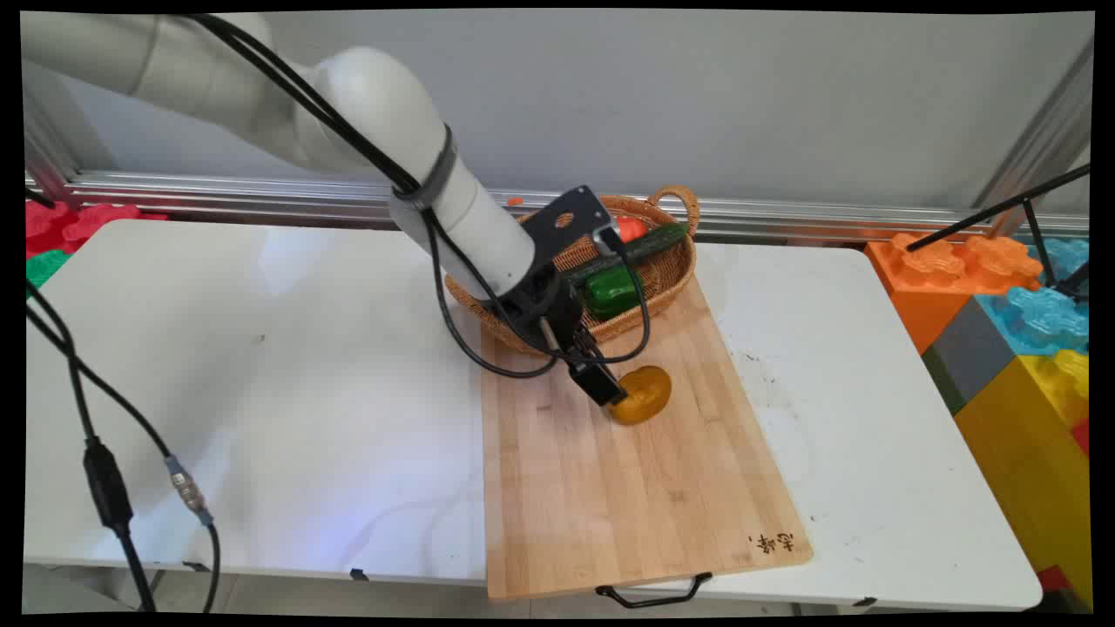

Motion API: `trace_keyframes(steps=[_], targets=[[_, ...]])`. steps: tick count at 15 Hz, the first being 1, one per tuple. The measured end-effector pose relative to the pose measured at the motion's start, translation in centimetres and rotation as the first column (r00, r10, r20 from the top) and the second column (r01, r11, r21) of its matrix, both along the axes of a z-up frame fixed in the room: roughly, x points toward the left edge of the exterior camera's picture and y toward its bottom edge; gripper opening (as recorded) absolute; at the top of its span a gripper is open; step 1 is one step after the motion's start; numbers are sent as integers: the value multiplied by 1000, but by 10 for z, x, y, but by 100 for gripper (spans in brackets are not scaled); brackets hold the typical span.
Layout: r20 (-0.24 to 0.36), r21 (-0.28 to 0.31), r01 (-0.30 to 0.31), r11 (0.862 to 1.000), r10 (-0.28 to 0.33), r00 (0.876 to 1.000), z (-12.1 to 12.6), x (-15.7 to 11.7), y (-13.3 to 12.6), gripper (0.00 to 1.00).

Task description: Pick up the potato from the cutting board

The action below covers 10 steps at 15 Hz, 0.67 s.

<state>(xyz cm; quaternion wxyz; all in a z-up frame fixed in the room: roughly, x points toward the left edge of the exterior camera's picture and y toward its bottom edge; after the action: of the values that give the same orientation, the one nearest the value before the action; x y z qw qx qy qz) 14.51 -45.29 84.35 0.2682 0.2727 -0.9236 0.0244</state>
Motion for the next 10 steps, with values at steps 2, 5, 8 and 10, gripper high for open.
trace_keyframes(steps=[2, 5, 8, 10], targets=[[-8, -9, -4, 1000, 4, 1000, -12, -5, -3, 100], [-15, -12, -15, 1000, 15, 1000, -31, -12, -5, 100], [-26, -12, -30, 999, 30, 999, -54, -20, -9, 100], [-32, -14, -36, 999, 35, 999, -64, -24, -11, 100]])
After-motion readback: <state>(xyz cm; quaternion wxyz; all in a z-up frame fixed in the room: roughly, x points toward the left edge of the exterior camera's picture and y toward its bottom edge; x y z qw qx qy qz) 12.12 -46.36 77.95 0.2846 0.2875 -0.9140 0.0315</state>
